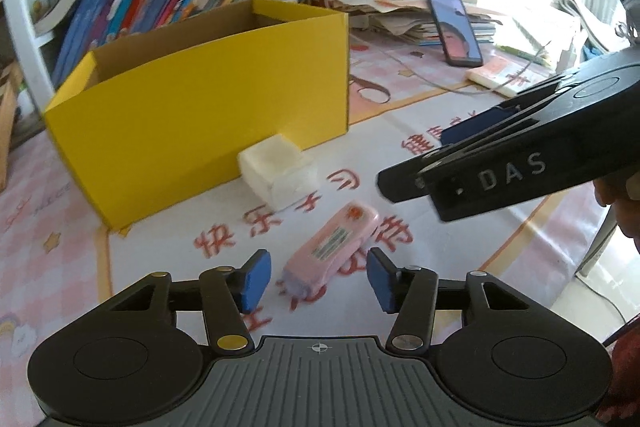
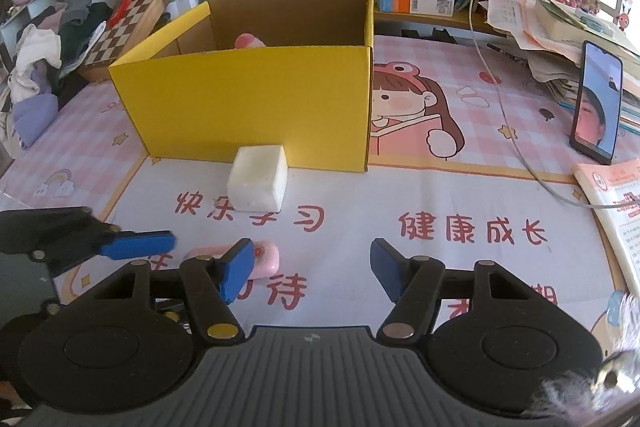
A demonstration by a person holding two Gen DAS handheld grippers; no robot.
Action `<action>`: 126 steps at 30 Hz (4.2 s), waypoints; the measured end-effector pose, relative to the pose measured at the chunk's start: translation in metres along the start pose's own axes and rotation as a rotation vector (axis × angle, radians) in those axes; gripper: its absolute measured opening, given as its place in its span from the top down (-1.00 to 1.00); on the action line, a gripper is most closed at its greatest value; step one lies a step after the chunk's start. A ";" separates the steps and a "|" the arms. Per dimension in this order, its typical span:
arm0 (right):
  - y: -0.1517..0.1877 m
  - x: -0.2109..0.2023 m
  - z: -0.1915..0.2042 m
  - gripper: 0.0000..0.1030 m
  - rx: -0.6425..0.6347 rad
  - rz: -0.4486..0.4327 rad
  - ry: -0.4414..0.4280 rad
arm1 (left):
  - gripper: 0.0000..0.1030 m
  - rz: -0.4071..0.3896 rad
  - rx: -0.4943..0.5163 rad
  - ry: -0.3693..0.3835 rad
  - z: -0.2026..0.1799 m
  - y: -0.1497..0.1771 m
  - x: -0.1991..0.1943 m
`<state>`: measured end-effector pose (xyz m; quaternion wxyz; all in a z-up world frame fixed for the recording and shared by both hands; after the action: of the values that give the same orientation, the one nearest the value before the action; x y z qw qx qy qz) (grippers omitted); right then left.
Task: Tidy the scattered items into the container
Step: 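Grasp the pink eraser with the left gripper, then grasp the white foam block with the right gripper while the left gripper holds the eraser, then lift the eraser and foam block with both grippers and carry them over the box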
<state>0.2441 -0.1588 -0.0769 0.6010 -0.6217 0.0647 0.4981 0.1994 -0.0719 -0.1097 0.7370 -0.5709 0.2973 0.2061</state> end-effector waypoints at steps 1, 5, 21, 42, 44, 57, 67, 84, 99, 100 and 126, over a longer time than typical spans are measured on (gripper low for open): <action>-0.001 0.001 -0.001 -0.22 -0.002 0.001 -0.001 | 0.00 -0.003 0.005 0.004 -0.002 -0.002 0.002; -0.006 0.003 -0.005 -0.22 -0.007 0.001 -0.001 | 0.07 -0.004 0.018 0.017 -0.007 -0.007 0.011; -0.022 0.027 0.002 -0.22 -0.035 0.021 -0.064 | 0.56 0.068 -0.086 0.039 0.014 0.003 0.010; -0.049 0.099 0.024 0.07 -0.006 0.126 -0.081 | 0.56 0.103 -0.294 -0.129 0.081 0.033 -0.025; -0.050 0.104 0.024 0.12 -0.012 0.135 -0.072 | 0.56 0.103 -0.303 -0.135 0.085 0.034 -0.026; -0.042 0.079 0.029 0.32 -0.048 0.118 -0.086 | 0.55 0.071 -0.315 -0.105 0.091 0.026 -0.031; -0.034 0.039 0.044 0.32 -0.091 0.074 -0.088 | 0.56 0.026 -0.306 -0.062 0.090 0.019 -0.045; -0.016 0.009 0.057 0.32 -0.086 0.054 -0.036 | 0.56 -0.031 -0.278 -0.017 0.086 0.019 -0.065; -0.014 0.006 0.059 0.33 -0.099 0.059 -0.034 | 0.56 -0.058 -0.285 -0.016 0.087 0.016 -0.069; -0.014 0.006 0.059 0.33 -0.100 0.059 -0.034 | 0.56 -0.060 -0.285 -0.016 0.087 0.016 -0.070; -0.142 -0.027 0.048 0.34 -0.214 -0.162 -0.072 | 0.56 -0.304 -0.278 -0.053 0.146 -0.121 -0.073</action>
<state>0.3012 -0.0956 0.0492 0.5715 -0.6672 -0.0608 0.4738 0.2530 0.0392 0.0513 0.6814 -0.6997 0.1571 0.1465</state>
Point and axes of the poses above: each gripper's, at about its wrist camera, not at the fingertips, and x roughly the way its jaws point, z to its left, y to its underside, the point moved 7 cm from there along x, roughly the way its jaws point, and after that the axes turned 10 degrees about -y, right-handed, at the moved point
